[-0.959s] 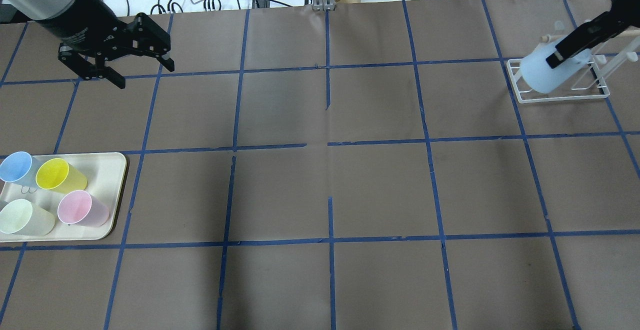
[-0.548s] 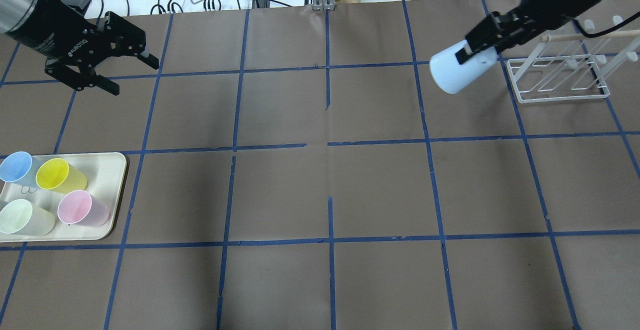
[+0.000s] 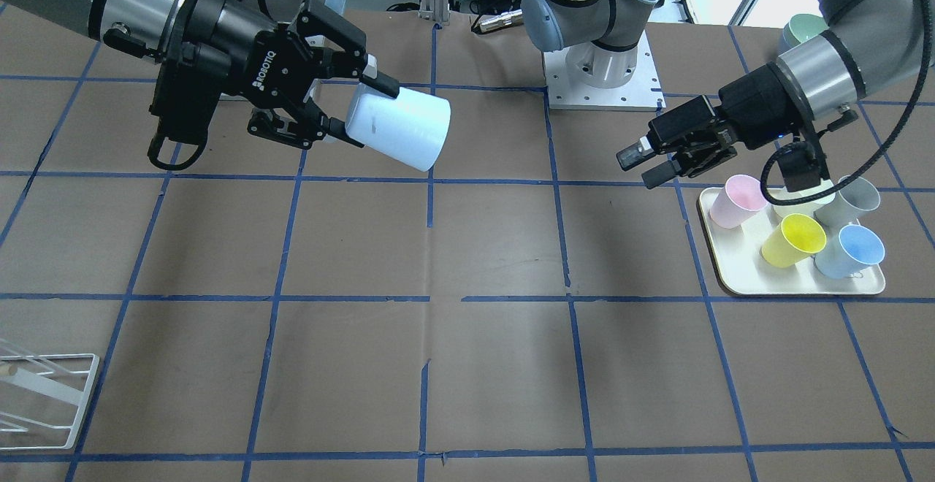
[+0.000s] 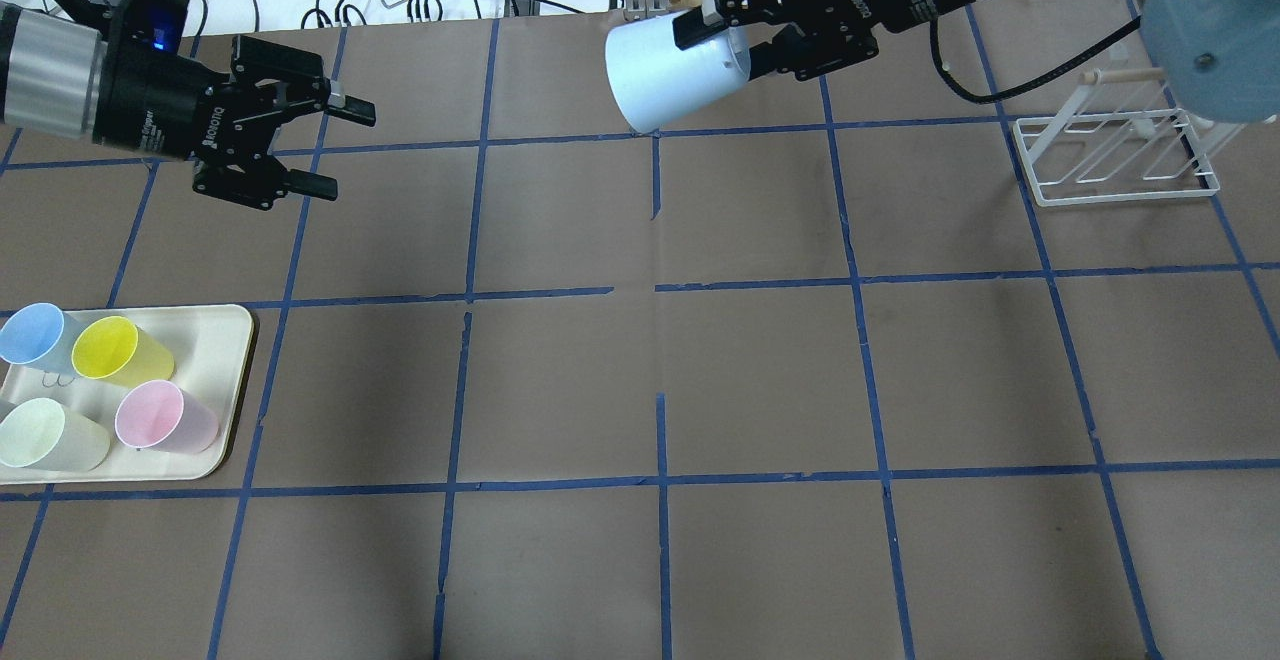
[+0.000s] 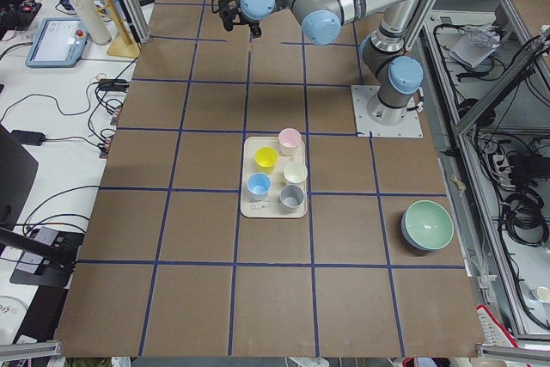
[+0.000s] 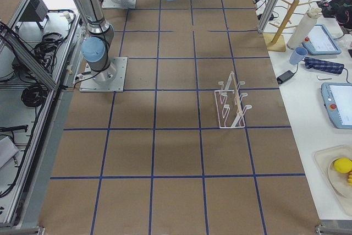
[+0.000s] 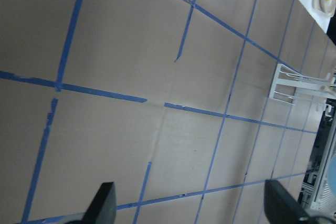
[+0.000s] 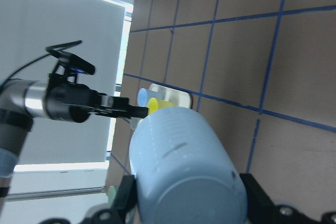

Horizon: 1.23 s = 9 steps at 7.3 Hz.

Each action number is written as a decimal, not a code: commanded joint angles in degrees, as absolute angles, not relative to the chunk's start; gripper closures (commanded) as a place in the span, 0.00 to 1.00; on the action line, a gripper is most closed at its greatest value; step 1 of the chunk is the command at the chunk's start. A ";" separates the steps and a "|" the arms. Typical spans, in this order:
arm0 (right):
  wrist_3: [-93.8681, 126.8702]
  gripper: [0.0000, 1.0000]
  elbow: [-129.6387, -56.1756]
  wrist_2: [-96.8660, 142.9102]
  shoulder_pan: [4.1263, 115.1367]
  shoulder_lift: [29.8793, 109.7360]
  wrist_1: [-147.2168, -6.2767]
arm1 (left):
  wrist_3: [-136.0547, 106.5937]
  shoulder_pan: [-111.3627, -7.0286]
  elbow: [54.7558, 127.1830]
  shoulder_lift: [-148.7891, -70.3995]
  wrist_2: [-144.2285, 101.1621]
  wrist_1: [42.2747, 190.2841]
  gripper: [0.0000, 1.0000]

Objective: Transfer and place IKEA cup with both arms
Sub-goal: 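Lift the cup off the rack with the right gripper while the left gripper approaches, then bring the cup toward the left gripper and close the left gripper on it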

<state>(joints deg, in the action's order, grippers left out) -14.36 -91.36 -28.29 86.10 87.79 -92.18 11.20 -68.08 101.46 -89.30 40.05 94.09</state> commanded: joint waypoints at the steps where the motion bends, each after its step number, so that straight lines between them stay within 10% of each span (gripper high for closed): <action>1: -12.57 0.98 -94.02 -13.96 86.31 87.54 -91.85 | 11.69 -70.21 105.29 -89.03 29.74 93.52 0.00; 9: -12.75 0.96 -101.69 -3.87 88.49 83.77 -92.37 | 6.79 -79.17 103.27 -88.60 13.10 83.16 0.00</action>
<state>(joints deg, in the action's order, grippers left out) -13.03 -101.74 -4.16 87.13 84.77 -92.16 8.11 -77.20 103.47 -88.79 13.38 85.26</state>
